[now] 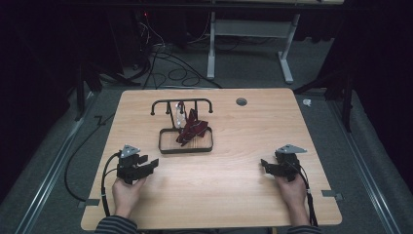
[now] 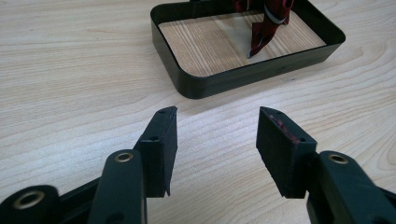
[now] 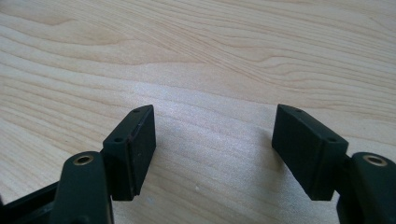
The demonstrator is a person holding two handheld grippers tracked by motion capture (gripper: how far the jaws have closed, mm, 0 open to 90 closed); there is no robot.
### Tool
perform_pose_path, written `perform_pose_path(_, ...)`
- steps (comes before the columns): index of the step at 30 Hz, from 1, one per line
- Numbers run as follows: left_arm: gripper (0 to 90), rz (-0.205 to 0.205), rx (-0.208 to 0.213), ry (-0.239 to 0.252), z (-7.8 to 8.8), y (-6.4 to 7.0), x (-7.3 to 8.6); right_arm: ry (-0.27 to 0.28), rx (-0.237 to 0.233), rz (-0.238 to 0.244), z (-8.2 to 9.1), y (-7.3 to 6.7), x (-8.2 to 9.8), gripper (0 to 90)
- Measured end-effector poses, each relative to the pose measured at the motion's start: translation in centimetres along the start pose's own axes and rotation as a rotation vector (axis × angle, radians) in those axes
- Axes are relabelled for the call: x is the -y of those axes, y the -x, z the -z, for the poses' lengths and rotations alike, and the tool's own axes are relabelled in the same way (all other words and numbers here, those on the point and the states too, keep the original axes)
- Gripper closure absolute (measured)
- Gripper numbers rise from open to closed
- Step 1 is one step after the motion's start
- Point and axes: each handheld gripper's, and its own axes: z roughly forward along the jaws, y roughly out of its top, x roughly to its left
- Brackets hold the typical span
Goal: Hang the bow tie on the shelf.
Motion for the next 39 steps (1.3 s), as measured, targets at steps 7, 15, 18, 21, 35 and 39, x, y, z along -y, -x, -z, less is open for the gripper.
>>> perform_pose_path(7,48.5,-0.011,-0.009,-0.018,-1.2,0.1,0.0,0.0,-0.001,-0.001,0.0,0.0,0.0,31.6)
perform_pose_path(15,48.3,-0.028,-0.033,-0.038,-2.4,0.1,0.1,0.0,-0.001,-0.001,0.0,0.0,0.0,31.6)
perform_pose_path(18,47.9,-0.03,-0.039,-0.043,-2.8,0.1,0.2,-0.001,-0.002,-0.001,0.0,0.0,0.0,31.6)
perform_pose_path(21,48.0,-0.041,-0.048,-0.051,-3.1,0.1,0.2,0.001,-0.001,-0.001,0.0,0.0,0.0,31.6)
perform_pose_path(35,48.2,-0.002,-0.083,-0.051,-4.1,-0.6,1.2,0.0,-0.001,-0.001,0.0,0.0,0.0,31.6)
perform_pose_path(39,48.0,-0.003,-0.091,-0.046,-4.3,-0.6,1.3,0.0,-0.001,-0.001,0.0,0.0,0.0,31.6)
